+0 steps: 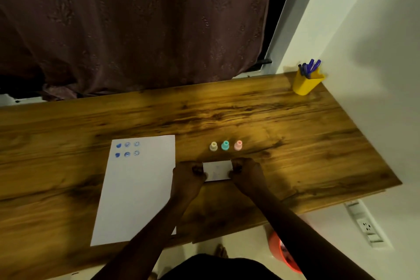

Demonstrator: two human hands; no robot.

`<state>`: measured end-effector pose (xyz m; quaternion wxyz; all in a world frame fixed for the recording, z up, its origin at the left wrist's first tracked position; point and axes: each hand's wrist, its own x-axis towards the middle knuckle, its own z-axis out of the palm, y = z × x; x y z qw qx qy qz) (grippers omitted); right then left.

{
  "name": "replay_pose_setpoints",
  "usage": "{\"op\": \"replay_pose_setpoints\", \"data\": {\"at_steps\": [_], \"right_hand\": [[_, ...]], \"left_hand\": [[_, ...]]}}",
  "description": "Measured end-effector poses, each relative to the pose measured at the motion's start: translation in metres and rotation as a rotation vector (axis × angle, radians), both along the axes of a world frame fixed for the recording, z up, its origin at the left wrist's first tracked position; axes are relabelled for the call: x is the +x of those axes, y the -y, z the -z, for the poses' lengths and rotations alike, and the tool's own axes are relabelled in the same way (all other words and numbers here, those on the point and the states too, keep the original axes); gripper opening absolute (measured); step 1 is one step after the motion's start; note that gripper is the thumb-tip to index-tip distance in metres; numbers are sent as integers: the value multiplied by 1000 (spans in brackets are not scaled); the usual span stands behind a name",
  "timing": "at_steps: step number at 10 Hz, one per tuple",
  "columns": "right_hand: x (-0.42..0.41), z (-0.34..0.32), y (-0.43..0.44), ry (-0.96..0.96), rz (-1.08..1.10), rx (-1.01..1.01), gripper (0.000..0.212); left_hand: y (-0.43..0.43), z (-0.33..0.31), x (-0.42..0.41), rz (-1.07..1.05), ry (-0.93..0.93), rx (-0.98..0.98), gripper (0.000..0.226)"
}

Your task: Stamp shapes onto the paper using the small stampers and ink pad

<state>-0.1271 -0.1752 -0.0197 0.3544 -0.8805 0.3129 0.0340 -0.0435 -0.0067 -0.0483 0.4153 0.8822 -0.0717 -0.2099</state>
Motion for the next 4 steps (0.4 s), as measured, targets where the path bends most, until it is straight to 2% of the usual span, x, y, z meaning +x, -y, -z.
{"op": "replay_pose_setpoints", "data": {"at_steps": [2, 3, 4], "right_hand": [[-1, 3, 2, 22, -47, 0, 25], [-1, 0, 0, -4, -59, -48, 19], [0, -3, -3, -13, -80, -144, 25]], "left_hand": [[-1, -2, -3, 2, 3, -8, 20], [0, -6, -4, 12, 0, 0, 19], [-2, -14, -1, -14, 29, -8, 23]]}}
